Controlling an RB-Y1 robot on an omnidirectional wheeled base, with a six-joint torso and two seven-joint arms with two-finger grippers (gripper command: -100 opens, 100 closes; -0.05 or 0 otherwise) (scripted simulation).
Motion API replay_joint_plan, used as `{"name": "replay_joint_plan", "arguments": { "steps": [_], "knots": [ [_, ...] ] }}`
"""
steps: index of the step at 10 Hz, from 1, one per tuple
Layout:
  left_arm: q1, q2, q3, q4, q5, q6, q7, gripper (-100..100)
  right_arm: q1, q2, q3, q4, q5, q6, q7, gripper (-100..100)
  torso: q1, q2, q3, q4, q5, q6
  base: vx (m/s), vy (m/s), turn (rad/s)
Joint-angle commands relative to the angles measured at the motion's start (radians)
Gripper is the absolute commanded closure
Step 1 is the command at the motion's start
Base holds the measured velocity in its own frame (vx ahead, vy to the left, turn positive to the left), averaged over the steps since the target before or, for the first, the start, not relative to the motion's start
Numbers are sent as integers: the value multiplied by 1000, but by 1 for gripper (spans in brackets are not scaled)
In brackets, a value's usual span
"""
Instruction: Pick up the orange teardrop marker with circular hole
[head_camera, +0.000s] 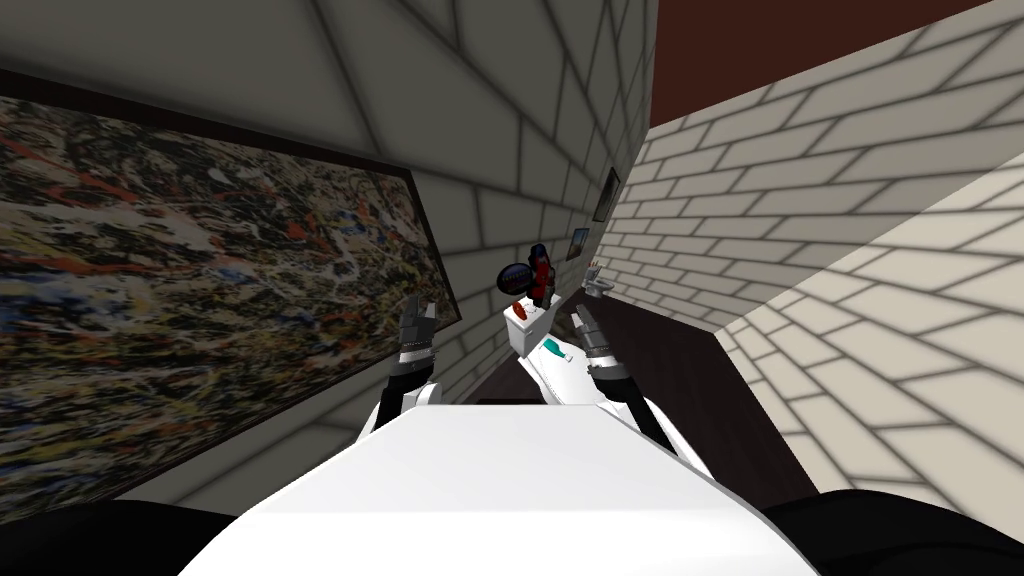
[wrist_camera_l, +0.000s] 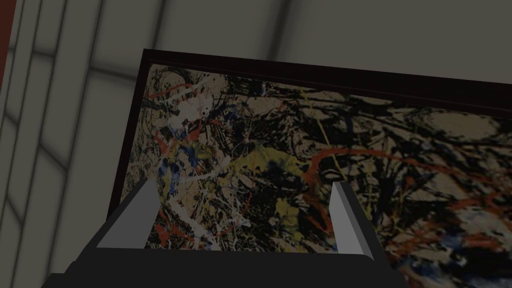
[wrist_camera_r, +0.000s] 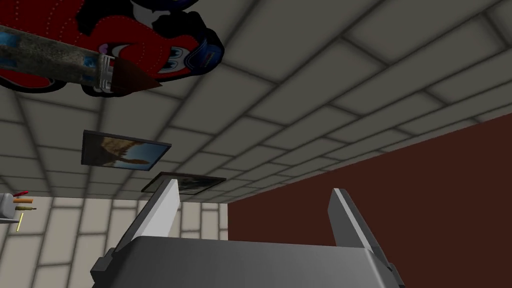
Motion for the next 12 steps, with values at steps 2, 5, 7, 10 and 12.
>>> {"name": "replay_joint_plan", "arguments": {
  "steps": [2,5,7,10,12],
  "knots": [
    [0,0,0,0,0,0,0,0,12,-71,-1,27,6,4,8,-100,0,0,0,0,0,0,-18,-14,47],
    [0,0,0,0,0,0,0,0,42,-157,-4,58,14,9,15,-100,1,0,0,0,0,0,-12,-6,50],
    [0,0,0,0,0,0,0,0,58,-207,-6,74,18,14,17,-100,1,-1,0,0,0,0,-11,-2,58],
    [0,0,0,0,0,0,0,0,74,-266,-9,91,23,19,19,-100,1,-1,0,0,0,0,-9,1,53],
    [0,0,0,0,0,0,0,0,90,-316,-12,108,29,25,21,-100,2,-1,0,0,0,0,-6,7,79]
  ]
}}
